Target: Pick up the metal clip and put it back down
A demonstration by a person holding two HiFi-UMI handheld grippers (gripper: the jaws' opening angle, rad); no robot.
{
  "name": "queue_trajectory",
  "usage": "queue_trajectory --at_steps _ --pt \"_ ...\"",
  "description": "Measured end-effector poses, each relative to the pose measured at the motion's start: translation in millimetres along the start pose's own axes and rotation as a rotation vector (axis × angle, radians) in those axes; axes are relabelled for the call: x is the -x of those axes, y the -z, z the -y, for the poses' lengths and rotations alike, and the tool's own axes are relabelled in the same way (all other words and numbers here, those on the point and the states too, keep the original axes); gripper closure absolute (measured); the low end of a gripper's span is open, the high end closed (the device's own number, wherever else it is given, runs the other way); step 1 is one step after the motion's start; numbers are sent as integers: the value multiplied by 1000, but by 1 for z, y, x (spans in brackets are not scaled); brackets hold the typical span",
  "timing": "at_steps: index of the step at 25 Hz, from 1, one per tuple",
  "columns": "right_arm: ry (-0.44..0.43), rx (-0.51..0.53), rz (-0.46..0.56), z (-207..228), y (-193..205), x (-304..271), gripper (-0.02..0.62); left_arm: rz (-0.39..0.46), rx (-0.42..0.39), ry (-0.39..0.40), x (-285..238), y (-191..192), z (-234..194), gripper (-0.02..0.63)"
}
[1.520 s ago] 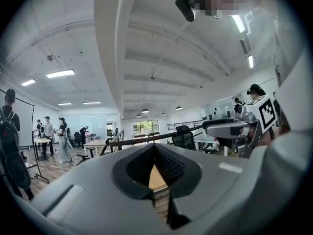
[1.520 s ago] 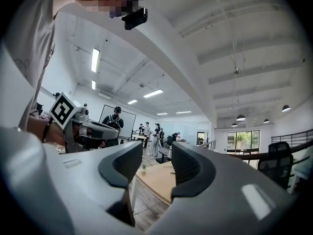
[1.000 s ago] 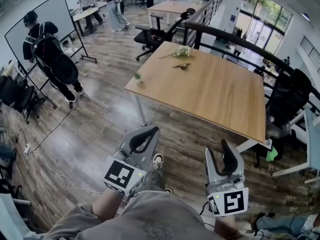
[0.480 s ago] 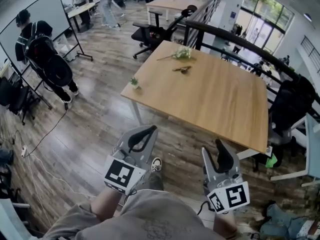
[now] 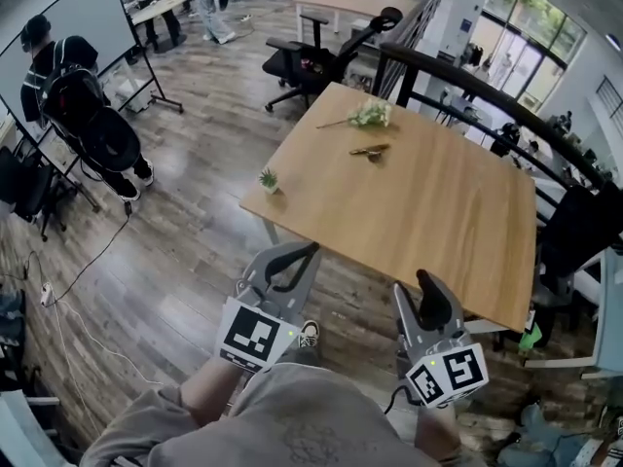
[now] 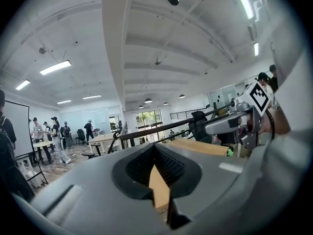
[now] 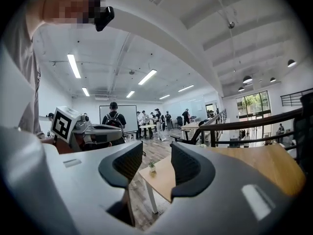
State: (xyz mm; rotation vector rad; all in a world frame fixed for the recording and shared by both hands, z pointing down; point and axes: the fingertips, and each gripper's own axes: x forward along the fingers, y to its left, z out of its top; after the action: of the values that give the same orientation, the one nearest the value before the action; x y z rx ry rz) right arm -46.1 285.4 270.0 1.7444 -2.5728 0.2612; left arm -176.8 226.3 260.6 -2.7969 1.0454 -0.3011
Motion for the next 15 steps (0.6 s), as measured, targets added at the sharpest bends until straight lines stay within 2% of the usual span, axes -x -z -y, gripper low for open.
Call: queue_trajectory --at_steps 8,15 --pt "5 -44 -51 32 8 -90 428 -15 34 24 -57 19 -64 606" --pt "5 -134 -70 59 15 -140 428 -35 75 38 -98 32 -96 606"
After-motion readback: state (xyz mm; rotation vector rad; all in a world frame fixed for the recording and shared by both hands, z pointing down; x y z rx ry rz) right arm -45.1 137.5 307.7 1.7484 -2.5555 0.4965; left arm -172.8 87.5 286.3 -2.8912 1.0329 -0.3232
